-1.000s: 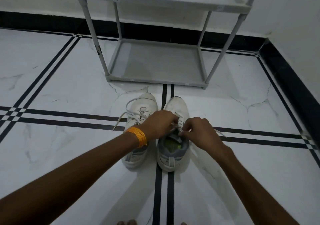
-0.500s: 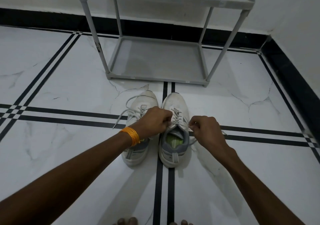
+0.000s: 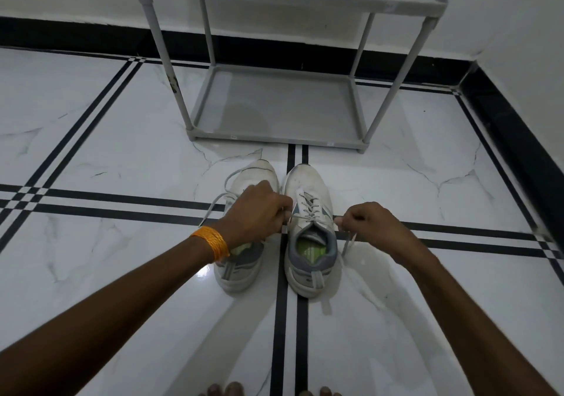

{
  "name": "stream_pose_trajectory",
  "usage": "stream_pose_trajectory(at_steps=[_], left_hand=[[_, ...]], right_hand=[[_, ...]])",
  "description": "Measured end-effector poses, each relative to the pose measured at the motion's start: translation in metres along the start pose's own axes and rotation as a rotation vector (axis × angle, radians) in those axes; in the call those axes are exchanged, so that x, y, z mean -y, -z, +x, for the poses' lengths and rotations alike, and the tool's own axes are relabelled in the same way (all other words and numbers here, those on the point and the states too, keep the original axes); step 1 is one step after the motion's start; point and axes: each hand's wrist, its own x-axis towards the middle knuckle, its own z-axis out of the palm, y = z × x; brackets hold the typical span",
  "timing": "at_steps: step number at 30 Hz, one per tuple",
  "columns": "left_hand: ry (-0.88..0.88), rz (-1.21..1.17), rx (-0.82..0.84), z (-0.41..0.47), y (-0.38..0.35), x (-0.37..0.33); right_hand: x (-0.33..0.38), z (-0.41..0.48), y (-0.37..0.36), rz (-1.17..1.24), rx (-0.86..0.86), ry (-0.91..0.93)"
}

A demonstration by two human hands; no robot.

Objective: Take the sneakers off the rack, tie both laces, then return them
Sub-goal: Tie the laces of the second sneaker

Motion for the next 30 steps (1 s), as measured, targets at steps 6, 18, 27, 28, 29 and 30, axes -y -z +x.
stream_pose_trajectory(at_steps=[6,18,27,28,29,30], left_hand=[[0.221,-0.794,0.038,0.009,0.019,-0.027],[0.404,-1.349,-0.196,0.012,-0.016,-0.054],[0.259,-1.174,-0.235,0.013,-0.025,-0.048],[0.257,-1.165,-0.245,0.014,-0.025,-0.048],[0.260,-1.167,-0.253,0.015,-0.025,-0.047],[0.270,-1.176,-0.256,0.016,-0.024,-0.046]], right_hand=[[0.023,0.001,-0.009,0.856,-0.035,0.137],[0.020,0.013,-0.040,0.766,-0.202,0.148],[0.015,0.016,-0.042,0.735,-0.248,0.083],[0.015,0.015,-0.041,0.751,-0.248,0.075],[0.015,0.015,-0.039,0.773,-0.250,0.056],[0.016,0.015,-0.038,0.800,-0.251,0.028]])
